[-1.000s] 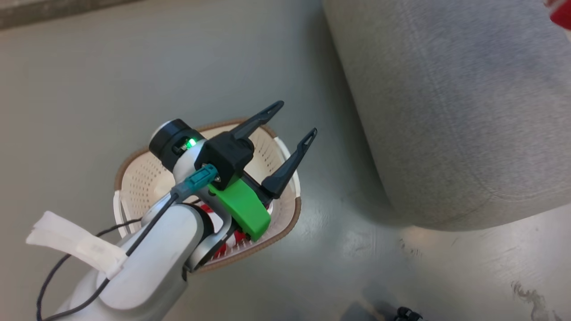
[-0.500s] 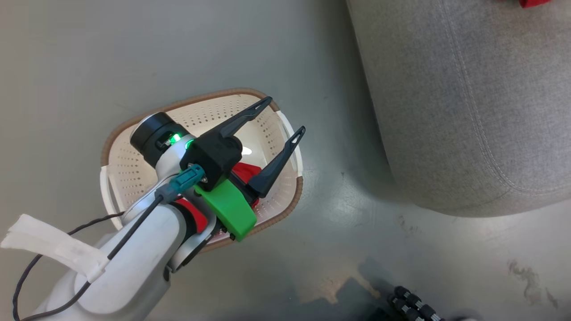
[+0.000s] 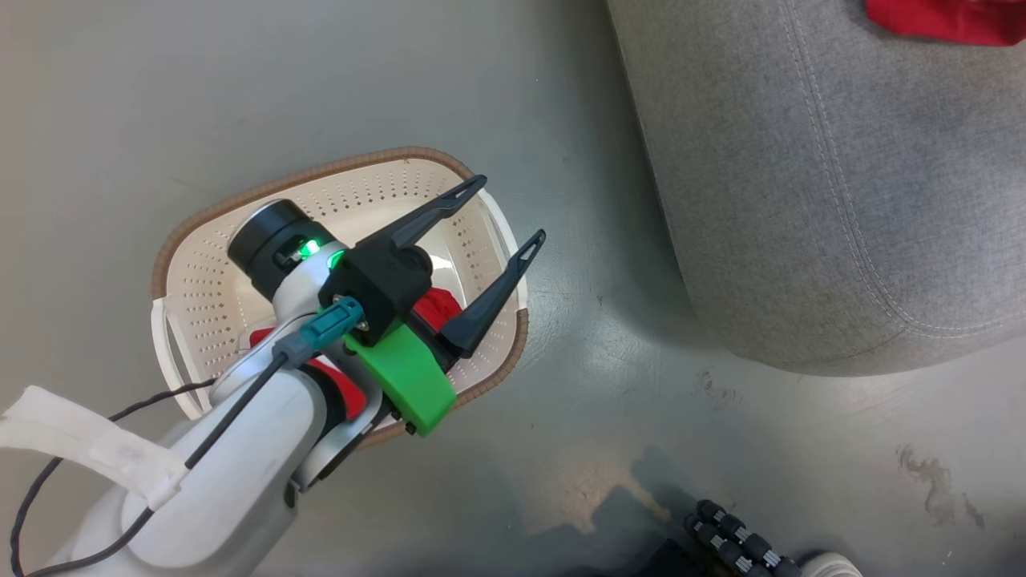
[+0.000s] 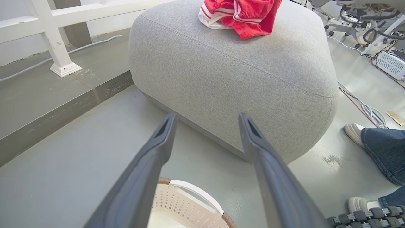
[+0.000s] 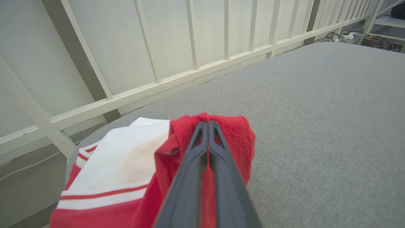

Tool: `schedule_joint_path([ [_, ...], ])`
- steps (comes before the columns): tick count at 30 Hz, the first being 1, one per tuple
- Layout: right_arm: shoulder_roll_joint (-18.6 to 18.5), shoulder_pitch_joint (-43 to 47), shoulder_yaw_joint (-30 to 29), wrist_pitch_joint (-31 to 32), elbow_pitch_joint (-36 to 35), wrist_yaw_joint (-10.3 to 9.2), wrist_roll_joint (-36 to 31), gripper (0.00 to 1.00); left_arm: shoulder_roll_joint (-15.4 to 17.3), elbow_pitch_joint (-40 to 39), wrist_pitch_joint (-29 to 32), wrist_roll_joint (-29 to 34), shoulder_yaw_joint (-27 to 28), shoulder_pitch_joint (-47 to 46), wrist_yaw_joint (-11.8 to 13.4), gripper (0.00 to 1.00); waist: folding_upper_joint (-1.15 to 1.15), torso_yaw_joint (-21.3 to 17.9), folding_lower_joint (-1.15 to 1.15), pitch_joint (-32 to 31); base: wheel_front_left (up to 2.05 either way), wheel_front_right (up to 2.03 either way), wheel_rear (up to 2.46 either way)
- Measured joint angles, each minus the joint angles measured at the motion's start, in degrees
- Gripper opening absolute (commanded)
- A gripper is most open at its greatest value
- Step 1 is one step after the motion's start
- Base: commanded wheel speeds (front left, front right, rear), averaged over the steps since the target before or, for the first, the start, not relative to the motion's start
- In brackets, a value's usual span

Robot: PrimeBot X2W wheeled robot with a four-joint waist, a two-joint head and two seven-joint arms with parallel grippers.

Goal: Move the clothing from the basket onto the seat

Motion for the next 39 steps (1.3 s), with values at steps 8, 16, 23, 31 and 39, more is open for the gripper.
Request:
schedule_joint_path([
  [8,0.5,1.1,-0.7,-0.7,2.5,0.05,0.1,0.36,0.7,-0.3,0.1,-0.3,0.4,0.0,0.0,1.00,0.00,-0.6,0.00,0.1,0.00,0.00,0.00],
  [16,2.4,2.1,0.1,-1.2,3.1,1.69,0.1,1.00,1.3,-0.5,0.3,-0.4,1.4,0.1,0.3,1.00,0.00,-2.2,0.00,-0.2,0.00,0.00,0.00],
  [23,4.2,6.0,-0.7,-1.3,0.6,3.27,-0.2,1.00,1.4,-0.8,0.1,-0.8,1.8,0.3,0.6,1.00,0.00,-4.2,0.00,-0.7,0.00,0.00,0.00],
  [31,4.7,11.4,-2.6,-1.3,-5.3,4.16,-2.5,1.00,1.4,0.4,-2.1,-1.5,3.1,1.3,0.8,1.00,0.00,-5.7,0.00,-2.7,0.00,0.00,0.00],
  [39,5.6,14.1,-2.5,-1.3,-12.5,4.97,-5.5,1.00,1.1,3.4,-5.8,-3.0,5.3,3.0,1.5,1.00,0.00,-5.7,0.00,-6.2,0.00,0.00,0.00],
])
